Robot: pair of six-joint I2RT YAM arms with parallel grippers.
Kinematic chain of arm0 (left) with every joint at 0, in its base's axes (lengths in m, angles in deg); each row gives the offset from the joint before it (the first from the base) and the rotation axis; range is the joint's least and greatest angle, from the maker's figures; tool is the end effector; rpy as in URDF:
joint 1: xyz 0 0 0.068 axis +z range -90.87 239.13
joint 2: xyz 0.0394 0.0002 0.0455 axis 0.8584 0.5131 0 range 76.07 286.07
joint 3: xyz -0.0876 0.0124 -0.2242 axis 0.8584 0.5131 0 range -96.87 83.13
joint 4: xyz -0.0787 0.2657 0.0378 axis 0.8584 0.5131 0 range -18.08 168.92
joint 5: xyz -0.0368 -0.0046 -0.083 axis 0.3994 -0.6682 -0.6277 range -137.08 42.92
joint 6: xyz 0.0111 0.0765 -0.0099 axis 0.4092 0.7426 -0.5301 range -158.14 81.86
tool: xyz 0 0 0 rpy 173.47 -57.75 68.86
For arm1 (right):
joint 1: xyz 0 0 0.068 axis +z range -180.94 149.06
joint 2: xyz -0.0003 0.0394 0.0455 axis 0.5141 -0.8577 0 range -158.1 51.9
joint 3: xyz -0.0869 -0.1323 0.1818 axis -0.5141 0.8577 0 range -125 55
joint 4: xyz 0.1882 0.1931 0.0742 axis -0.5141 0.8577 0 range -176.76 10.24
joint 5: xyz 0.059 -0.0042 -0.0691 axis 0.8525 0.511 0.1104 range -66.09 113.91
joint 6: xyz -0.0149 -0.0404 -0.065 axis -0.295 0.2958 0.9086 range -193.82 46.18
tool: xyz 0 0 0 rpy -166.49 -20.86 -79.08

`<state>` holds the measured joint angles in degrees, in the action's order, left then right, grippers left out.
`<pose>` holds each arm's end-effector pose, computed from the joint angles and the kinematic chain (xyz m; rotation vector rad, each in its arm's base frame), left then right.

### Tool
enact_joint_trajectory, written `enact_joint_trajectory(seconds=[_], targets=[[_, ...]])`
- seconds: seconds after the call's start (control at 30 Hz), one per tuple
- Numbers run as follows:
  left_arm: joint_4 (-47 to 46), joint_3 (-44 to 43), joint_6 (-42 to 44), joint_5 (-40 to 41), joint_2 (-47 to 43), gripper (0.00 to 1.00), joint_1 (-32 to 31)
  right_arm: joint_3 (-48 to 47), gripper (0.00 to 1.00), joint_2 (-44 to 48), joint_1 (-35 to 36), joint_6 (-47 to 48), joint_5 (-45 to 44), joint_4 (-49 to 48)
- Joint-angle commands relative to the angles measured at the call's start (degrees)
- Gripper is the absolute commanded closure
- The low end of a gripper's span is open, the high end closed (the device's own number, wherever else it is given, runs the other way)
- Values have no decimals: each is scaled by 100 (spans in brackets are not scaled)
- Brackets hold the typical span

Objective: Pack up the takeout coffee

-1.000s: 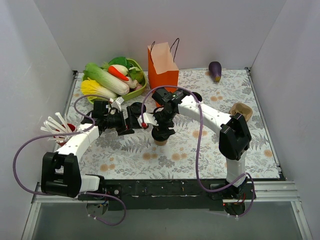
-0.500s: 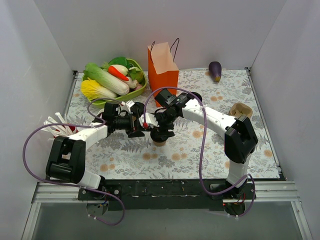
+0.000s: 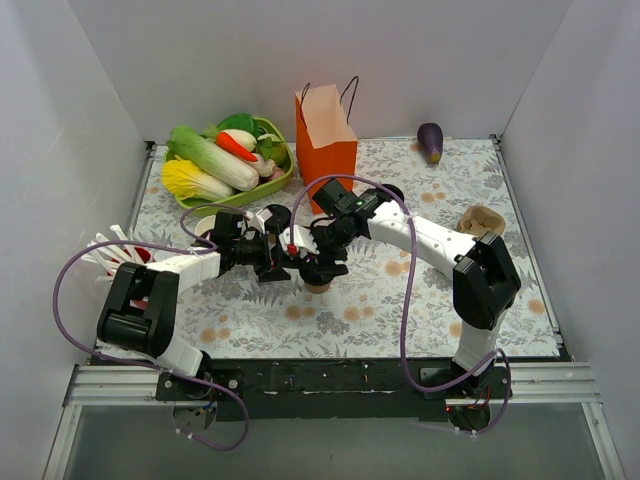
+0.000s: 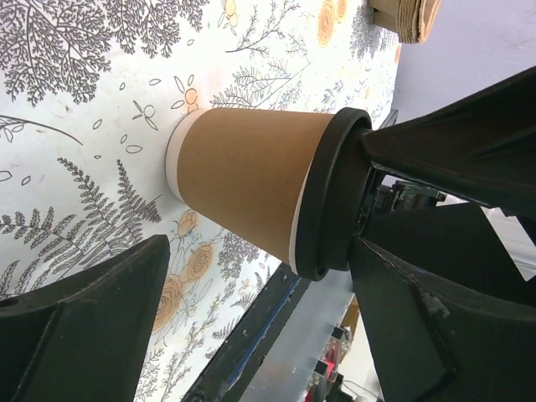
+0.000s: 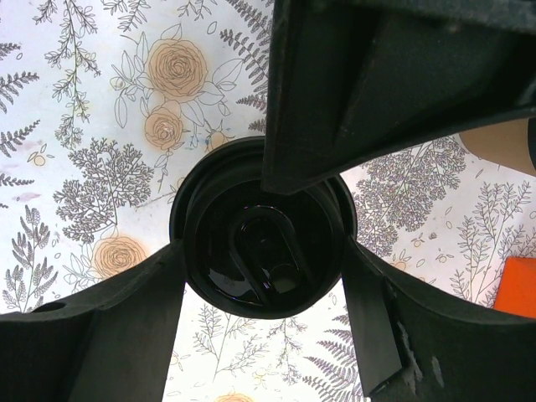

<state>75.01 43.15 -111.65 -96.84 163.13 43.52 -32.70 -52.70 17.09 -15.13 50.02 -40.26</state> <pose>0.2821 -0.1317 0.1016 0.8716 -2.4730 1.5119 0.2513 0.3234 0.1980 -2.1627 1.4316 0.5410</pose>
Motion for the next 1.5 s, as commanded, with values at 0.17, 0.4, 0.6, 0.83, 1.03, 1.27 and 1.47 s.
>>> enact_joint_trajectory(seconds=[0.17, 0.4, 0.6, 0.83, 1.03, 1.27, 1.47], targets=[[332, 79, 65, 554, 100, 14, -3, 570, 32, -26, -136, -472, 70, -220], [446, 53, 153, 660, 109, 15, -3, 649, 10, 536, -1058, -1359, 1413, -501], [491, 88, 232, 739, 82, 15, -3, 1044, 9, 370, -1770, -2994, 2363, -1028], [482, 88, 452, 731, 91, 15, -3, 1537, 11, 1, -1859, -4462, 3557, -1977], [482, 88, 540, 722, 109, 15, -3, 1633, 12, -377, -1999, -5672, 4296, -2838], [447, 167, 540, 731, 153, 15, -3, 1941, 25, -754, -2201, -6651, 4360, -3710], [227, 342, 479, 739, 205, 15, -3, 2020, 30, -957, -2210, -6696, 4122, -3700]])
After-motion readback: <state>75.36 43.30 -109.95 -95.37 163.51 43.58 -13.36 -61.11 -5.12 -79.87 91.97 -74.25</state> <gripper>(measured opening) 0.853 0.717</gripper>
